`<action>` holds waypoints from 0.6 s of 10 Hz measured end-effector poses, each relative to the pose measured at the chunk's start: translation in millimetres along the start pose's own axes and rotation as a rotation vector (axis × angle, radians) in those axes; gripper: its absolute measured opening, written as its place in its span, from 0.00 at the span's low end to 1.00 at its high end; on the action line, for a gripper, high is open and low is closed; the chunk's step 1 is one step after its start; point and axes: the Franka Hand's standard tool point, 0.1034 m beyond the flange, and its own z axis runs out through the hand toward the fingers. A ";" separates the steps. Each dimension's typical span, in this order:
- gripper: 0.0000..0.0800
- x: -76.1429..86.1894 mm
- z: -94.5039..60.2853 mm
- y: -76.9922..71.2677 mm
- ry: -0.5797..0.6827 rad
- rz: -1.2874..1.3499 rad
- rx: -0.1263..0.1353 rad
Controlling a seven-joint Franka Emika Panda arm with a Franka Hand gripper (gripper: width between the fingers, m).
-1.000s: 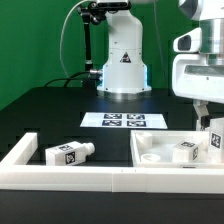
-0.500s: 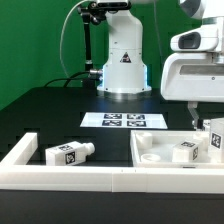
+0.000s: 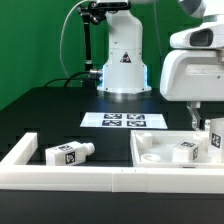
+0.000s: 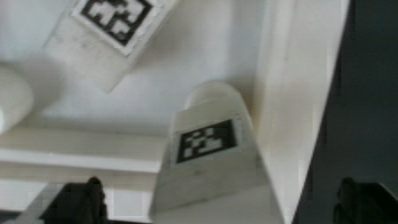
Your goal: Assemble one leg
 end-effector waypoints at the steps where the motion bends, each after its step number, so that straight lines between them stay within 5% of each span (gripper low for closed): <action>1: 0.79 -0.3 0.6 -0.6 -0.001 0.015 0.000; 3: 0.36 -0.3 0.7 -0.2 -0.001 0.015 0.000; 6: 0.36 -0.4 0.8 -0.4 -0.001 0.118 0.002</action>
Offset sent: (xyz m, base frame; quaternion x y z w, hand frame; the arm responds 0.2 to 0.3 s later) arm 0.0000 0.0000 0.0000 0.0000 0.0000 0.0650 0.9979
